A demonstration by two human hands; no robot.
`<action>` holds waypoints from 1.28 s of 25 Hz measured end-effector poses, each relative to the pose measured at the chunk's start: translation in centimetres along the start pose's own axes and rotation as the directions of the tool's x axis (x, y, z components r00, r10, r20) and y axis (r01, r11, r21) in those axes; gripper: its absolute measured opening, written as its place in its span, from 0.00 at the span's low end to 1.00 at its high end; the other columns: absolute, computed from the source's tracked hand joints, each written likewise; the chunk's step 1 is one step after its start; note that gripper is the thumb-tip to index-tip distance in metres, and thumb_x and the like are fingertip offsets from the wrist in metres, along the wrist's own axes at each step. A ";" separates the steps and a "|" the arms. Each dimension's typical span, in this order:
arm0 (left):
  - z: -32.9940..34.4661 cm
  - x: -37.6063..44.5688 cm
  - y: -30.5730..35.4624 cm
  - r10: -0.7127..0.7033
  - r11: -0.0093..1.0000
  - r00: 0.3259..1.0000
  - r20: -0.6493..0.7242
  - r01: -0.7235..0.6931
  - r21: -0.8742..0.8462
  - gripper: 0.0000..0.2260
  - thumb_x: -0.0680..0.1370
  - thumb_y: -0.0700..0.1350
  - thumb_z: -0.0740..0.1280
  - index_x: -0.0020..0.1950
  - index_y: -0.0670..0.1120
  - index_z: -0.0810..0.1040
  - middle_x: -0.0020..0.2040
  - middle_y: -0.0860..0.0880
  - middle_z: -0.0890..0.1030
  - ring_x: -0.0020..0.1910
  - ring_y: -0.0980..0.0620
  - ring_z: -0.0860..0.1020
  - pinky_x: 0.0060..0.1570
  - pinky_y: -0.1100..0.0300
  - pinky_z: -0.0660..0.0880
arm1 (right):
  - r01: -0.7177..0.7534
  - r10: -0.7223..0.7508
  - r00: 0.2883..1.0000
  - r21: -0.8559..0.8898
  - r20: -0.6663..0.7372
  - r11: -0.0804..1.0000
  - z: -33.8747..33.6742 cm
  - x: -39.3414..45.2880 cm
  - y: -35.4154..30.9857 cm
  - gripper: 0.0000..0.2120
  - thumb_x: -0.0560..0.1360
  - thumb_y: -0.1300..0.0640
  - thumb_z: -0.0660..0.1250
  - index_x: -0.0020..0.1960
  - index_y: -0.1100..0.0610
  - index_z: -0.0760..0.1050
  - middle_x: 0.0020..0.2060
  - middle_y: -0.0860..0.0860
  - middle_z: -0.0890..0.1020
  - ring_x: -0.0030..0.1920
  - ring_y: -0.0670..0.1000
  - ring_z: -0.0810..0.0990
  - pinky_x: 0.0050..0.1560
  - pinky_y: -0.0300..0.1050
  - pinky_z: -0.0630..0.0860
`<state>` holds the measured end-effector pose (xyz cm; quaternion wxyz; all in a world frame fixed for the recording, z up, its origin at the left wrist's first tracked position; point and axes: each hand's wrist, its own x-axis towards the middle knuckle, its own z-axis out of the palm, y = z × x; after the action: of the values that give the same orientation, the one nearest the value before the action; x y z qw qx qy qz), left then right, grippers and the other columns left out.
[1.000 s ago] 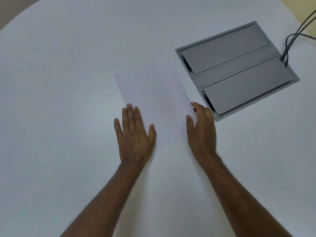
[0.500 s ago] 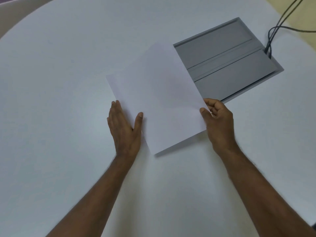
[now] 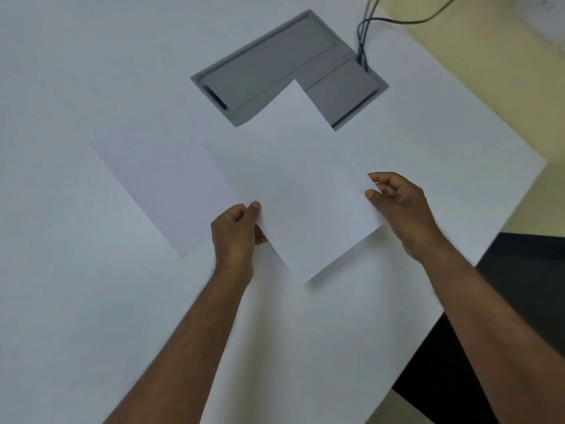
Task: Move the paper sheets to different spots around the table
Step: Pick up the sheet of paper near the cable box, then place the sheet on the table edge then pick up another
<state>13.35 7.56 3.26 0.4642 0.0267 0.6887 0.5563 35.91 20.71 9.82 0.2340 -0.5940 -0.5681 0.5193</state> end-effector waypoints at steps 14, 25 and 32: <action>7.3 -7.2 -8.1 -0.254 0.946 0.960 0.119 0.221 0.237 0.15 0.79 0.45 0.74 0.38 0.36 0.80 0.31 0.40 0.83 0.30 0.42 0.86 0.35 0.49 0.85 | -0.074 -0.092 0.968 -0.617 -0.233 0.783 -7.6 -3.6 10.5 0.20 0.79 0.57 0.71 0.70 0.52 0.74 0.65 0.49 0.78 0.64 0.52 0.76 0.68 0.55 0.74; 8.0 -9.4 -9.0 0.074 0.681 0.975 0.210 -0.203 0.704 0.14 0.79 0.53 0.73 0.47 0.44 0.75 0.42 0.47 0.82 0.40 0.44 0.82 0.41 0.49 0.80 | -0.077 -0.029 0.991 -0.719 -0.134 0.691 -5.5 -6.3 14.9 0.37 0.77 0.35 0.67 0.81 0.49 0.62 0.81 0.49 0.61 0.80 0.51 0.55 0.79 0.56 0.59; 8.2 -7.5 -12.0 0.407 0.123 0.739 0.537 -0.627 0.769 0.30 0.76 0.49 0.76 0.73 0.37 0.72 0.76 0.33 0.70 0.75 0.32 0.69 0.74 0.38 0.67 | -0.088 -0.020 0.989 -0.701 -0.145 0.707 -6.7 -6.3 15.8 0.38 0.76 0.32 0.67 0.80 0.45 0.61 0.82 0.48 0.59 0.81 0.50 0.53 0.79 0.59 0.60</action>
<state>28.85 4.97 -1.26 0.2033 0.5754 0.7705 0.1841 49.85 13.18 0.70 0.0194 -0.6840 -0.6942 0.2233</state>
